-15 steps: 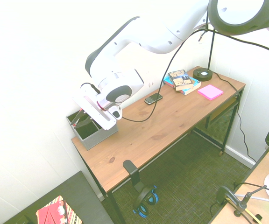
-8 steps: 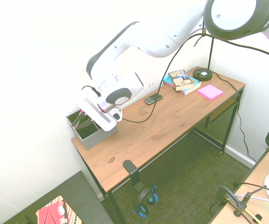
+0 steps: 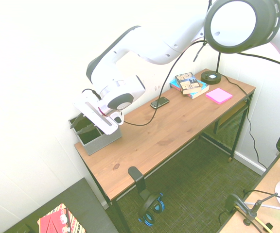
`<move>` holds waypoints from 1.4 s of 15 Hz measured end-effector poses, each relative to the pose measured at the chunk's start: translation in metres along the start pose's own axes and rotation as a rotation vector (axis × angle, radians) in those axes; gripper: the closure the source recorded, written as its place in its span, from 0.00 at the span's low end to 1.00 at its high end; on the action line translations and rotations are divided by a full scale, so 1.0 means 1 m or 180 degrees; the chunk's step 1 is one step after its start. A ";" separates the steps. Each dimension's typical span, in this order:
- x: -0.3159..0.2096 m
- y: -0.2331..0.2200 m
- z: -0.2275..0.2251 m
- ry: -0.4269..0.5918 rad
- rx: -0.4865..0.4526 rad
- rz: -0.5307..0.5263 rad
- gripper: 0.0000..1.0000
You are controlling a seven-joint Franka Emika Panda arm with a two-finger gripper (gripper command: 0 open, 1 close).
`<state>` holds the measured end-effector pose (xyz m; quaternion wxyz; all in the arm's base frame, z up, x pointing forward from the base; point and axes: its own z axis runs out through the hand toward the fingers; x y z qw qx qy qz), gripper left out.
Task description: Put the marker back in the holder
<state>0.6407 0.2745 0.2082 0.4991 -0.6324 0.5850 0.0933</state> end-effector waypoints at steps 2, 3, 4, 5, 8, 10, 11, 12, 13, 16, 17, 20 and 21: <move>0.001 -0.005 -0.002 0.0015 0.0004 -0.0034 0.00; -0.002 -0.009 -0.004 0.0033 -0.0055 -0.0144 0.00; -0.012 -0.015 -0.006 0.0048 -0.0182 -0.0289 0.00; -0.030 -0.019 -0.009 0.0064 -0.0323 -0.0428 0.00; -0.117 -0.020 -0.035 0.0197 -0.0719 -0.0816 0.00; -0.171 -0.010 -0.057 0.0316 -0.1018 -0.1054 0.00; -0.187 -0.005 -0.068 0.0390 -0.1189 -0.1166 0.00; -0.196 -0.003 -0.079 0.0475 -0.1368 -0.1282 0.00; -0.198 -0.001 -0.092 0.0571 -0.1556 -0.1400 0.00; -0.185 -0.004 -0.137 0.0879 -0.2145 -0.1715 0.00; -0.180 -0.005 -0.155 0.0992 -0.2349 -0.1812 0.00; -0.164 -0.001 -0.211 0.1365 -0.2930 -0.2034 0.00; -0.160 0.002 -0.228 0.1501 -0.3108 -0.2097 0.00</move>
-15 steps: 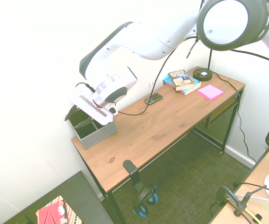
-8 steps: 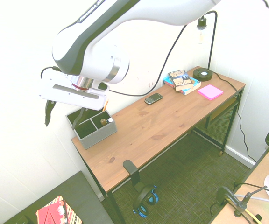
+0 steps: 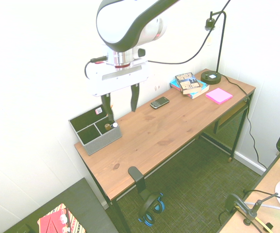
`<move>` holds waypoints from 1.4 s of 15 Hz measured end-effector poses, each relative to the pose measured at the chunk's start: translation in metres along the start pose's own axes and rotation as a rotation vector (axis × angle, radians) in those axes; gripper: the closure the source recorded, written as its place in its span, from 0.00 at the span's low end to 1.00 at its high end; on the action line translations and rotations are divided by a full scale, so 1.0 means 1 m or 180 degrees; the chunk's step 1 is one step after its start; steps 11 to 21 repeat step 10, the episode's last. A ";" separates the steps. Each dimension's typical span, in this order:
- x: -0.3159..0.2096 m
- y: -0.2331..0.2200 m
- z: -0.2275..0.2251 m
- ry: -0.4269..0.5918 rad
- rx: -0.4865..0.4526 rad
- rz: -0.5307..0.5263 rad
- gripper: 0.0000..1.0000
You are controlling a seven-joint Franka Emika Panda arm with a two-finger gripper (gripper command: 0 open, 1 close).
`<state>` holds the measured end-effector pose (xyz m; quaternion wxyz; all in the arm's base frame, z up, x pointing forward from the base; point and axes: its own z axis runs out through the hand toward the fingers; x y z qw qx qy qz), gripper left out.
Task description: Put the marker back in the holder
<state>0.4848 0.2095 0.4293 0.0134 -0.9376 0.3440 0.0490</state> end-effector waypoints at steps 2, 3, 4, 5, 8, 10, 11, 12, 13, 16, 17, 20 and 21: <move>0.006 0.034 -0.008 0.0228 -0.0398 -0.0102 0.00; 0.009 0.048 -0.012 0.0321 -0.0536 -0.0121 0.00; 0.011 0.061 -0.016 0.0374 -0.0601 -0.0124 0.00; 0.013 0.075 -0.019 0.0397 -0.0637 -0.0121 0.00; 0.025 0.116 -0.025 0.0382 -0.0440 -0.0060 0.00; 0.037 0.148 -0.025 0.0341 -0.0162 -0.0045 0.00; 0.037 0.148 -0.025 0.0341 -0.0162 -0.0045 0.00; 0.037 0.148 -0.025 0.0341 -0.0162 -0.0045 0.00; 0.037 0.148 -0.025 0.0341 -0.0162 -0.0045 0.00; 0.037 0.148 -0.025 0.0341 -0.0162 -0.0045 0.00; 0.037 0.148 -0.025 0.0341 -0.0162 -0.0045 0.00; 0.037 0.148 -0.025 0.0341 -0.0162 -0.0045 0.00; 0.037 0.148 -0.025 0.0341 -0.0162 -0.0045 0.00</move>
